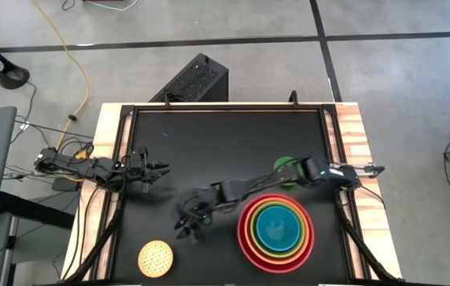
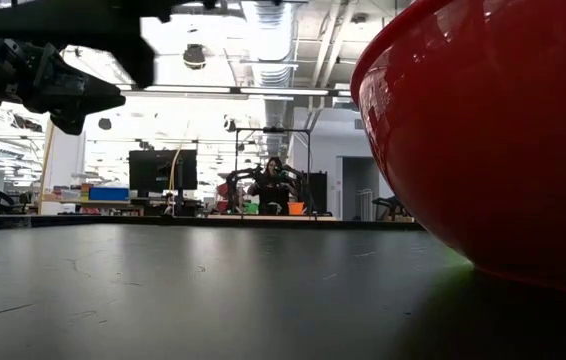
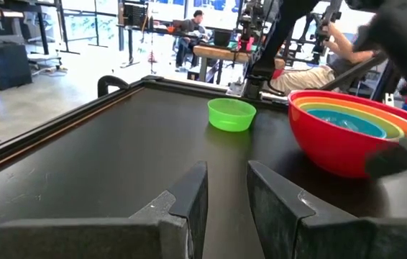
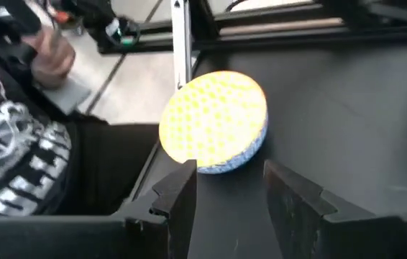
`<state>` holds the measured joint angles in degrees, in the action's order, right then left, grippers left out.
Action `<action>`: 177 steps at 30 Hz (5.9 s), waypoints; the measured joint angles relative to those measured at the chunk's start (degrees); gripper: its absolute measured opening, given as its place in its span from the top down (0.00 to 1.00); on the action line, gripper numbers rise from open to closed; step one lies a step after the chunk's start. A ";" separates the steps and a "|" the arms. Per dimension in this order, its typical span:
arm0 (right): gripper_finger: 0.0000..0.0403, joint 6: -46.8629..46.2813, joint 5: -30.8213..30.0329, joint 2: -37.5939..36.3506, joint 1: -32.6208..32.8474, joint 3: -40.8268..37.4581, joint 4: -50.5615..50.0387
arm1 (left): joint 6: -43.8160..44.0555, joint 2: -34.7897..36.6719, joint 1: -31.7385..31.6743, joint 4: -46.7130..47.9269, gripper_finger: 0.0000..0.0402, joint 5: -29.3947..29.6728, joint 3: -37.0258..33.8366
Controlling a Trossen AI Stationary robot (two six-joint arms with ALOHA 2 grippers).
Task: Nest bowls inside each other
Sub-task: Stack the orange patterned bowl on top of the blue bowl
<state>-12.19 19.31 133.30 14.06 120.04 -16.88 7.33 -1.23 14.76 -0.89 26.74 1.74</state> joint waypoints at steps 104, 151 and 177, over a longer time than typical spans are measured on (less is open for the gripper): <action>0.99 75.73 -11.76 11.66 5.22 13.30 -8.45 | 10.20 -4.52 -0.02 0.92 0.78 -11.41 0.04; 1.00 -26.86 -48.81 -28.91 37.99 -13.83 -66.59 | 5.83 -4.50 -0.02 -0.09 0.78 2.64 0.02; 1.00 -26.79 -40.22 -43.11 33.30 -50.69 -28.19 | 7.30 -4.50 -0.02 -0.08 0.78 2.62 0.02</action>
<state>-38.98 -20.91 90.19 47.36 69.35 -45.07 14.63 -5.74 14.74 -0.97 29.36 1.76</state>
